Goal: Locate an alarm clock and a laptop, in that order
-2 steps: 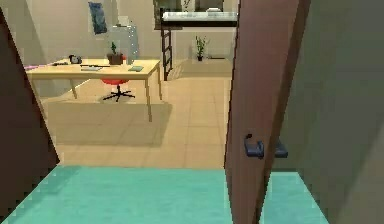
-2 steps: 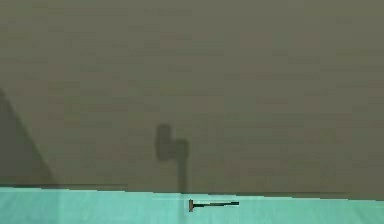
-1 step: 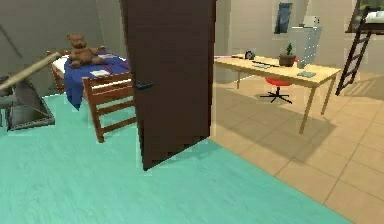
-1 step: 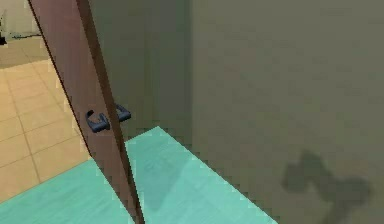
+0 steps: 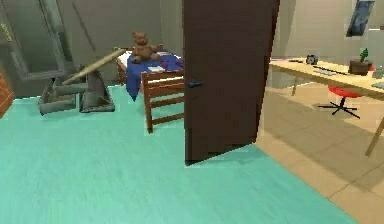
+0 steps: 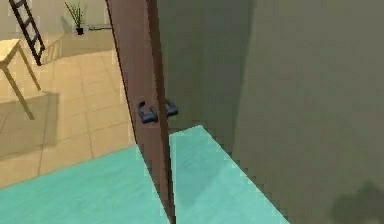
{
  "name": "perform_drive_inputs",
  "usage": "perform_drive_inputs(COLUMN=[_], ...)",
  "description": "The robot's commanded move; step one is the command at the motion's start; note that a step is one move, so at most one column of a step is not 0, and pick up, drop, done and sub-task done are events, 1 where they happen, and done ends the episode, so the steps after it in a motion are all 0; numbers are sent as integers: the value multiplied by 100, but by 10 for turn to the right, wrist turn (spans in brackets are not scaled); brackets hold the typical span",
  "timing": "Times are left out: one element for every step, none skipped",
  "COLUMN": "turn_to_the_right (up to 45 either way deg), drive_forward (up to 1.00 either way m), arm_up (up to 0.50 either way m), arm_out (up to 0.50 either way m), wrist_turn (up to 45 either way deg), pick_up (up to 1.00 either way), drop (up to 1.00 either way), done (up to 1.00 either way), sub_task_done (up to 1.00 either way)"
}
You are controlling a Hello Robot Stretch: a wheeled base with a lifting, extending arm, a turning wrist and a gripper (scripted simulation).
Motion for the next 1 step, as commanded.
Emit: perform_drive_inputs(turn_to_the_right=[0], drive_forward=[15], arm_up=[0], arm_out=[0], wrist_turn=[0], pick_up=[0], drop=[0], done=[0], sub_task_done=[0])
